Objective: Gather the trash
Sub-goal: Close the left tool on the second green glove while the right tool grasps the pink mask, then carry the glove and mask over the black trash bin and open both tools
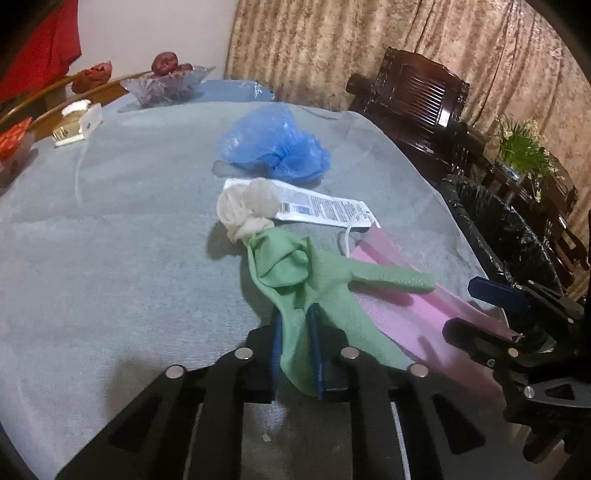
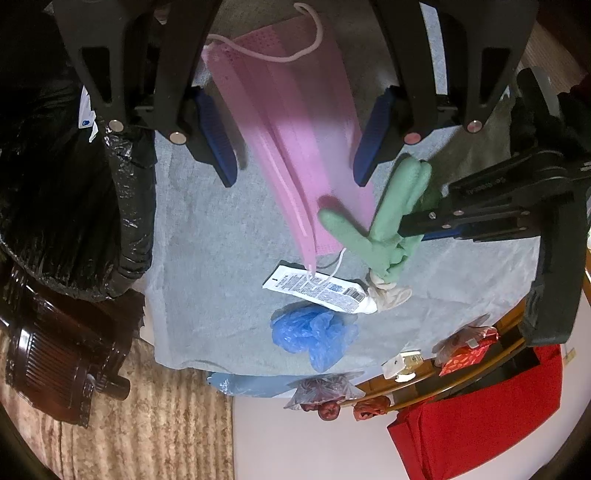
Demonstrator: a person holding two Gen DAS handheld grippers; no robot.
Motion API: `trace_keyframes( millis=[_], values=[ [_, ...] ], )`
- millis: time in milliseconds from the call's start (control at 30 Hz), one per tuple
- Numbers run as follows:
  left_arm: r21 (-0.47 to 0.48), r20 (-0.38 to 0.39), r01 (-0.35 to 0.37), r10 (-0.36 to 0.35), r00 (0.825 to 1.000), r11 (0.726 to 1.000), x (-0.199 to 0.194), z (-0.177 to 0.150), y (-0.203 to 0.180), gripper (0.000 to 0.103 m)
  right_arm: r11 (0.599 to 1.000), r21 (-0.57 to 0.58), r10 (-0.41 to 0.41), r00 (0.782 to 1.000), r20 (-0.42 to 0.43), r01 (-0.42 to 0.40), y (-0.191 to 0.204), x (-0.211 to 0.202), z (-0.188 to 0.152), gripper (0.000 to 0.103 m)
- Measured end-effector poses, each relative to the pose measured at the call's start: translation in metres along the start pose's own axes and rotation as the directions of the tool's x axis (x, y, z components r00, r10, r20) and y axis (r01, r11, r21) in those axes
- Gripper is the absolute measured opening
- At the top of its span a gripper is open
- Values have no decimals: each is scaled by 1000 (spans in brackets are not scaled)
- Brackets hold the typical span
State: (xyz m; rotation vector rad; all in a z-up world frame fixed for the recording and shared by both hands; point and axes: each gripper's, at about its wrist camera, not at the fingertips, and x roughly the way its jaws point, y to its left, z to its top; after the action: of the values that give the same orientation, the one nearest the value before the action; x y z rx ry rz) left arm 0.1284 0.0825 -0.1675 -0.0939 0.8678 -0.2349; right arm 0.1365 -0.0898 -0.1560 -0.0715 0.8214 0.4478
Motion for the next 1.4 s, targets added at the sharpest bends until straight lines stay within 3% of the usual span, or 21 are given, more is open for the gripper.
trace_keyframes(
  millis=[200,433,567,767,1400],
  values=[
    [-19,31,-14,15,999,1000,-21,5,12,12,1000,-11,-7,1000,-1,7,2,4,3,64],
    [-32,12,-47,47,999,998,-29,-4,29,12,1000,-17,-20,999,-35,19,3,18,6,64],
    [-31,9,-49,49,999,998,-28,-6,28,12,1000,-23,-21,998,-66,19,3,26,3,49],
    [-12,31,-41,41,999,999,-32,-3,22,12,1000,-14,6,997,-79,-8,1,23,9,2],
    [58,171,-26,15,985,998,-80,39,-12,12,999,12,28,990,136,-30,-2,-59,60,0]
  ],
)
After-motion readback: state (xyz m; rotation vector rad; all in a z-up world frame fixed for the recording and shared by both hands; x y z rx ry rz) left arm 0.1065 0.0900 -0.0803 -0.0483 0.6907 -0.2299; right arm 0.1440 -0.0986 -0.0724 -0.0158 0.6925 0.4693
